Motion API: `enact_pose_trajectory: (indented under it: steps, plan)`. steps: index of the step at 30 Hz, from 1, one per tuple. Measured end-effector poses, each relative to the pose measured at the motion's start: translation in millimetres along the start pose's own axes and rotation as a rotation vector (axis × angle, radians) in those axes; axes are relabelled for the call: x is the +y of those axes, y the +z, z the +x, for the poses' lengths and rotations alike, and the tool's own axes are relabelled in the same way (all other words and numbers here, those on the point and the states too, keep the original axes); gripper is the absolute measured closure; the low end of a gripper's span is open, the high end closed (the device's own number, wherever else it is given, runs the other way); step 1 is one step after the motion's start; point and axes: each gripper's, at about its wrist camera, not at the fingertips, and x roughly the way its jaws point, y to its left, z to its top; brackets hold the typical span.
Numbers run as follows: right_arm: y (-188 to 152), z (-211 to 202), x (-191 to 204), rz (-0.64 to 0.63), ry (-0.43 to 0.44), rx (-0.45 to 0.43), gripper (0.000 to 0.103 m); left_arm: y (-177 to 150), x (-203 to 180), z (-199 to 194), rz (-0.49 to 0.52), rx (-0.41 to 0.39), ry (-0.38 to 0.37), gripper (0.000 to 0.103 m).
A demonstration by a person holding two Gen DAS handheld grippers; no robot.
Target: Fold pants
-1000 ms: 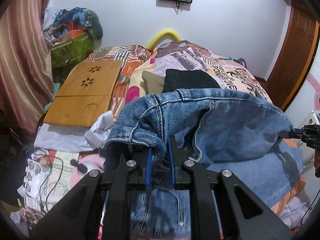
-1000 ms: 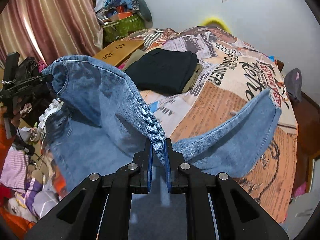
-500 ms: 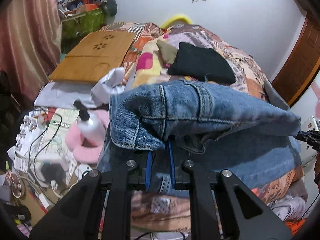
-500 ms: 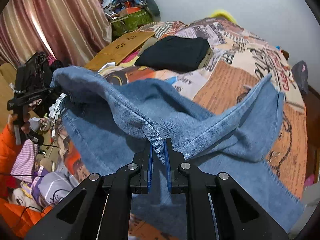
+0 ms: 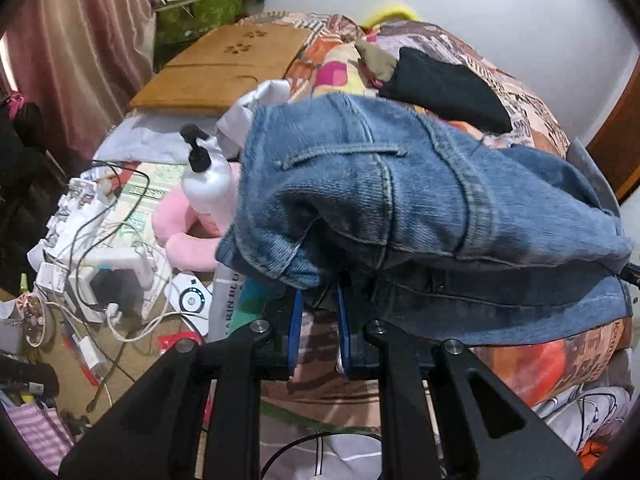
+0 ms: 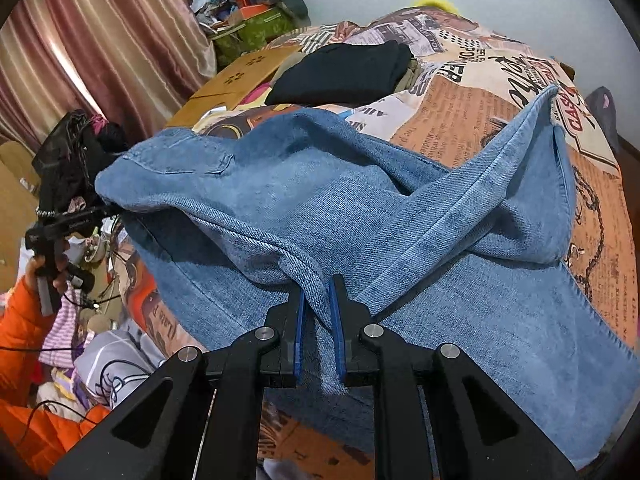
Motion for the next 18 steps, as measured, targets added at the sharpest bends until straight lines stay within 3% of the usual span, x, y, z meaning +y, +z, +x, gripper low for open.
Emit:
enact_pose_trajectory:
  steps: [10,12,14,18]
  plan:
    - [4,-20,2,-0.028,-0.016,-0.016,0.086,35,-33,-83,0.042,-0.151,0.006,0.088]
    - [4,-29,1,-0.034,-0.016,-0.03,0.078,45,-47,-95,0.058,-0.174,-0.004,0.087]
    - [6,-39,-1,-0.026,-0.013,-0.058,0.063,54,-63,-102,0.071,-0.19,-0.027,0.084]
    - [13,-64,-15,-0.013,-0.053,-0.118,0.06,73,-101,-102,0.091,-0.193,-0.103,0.079]
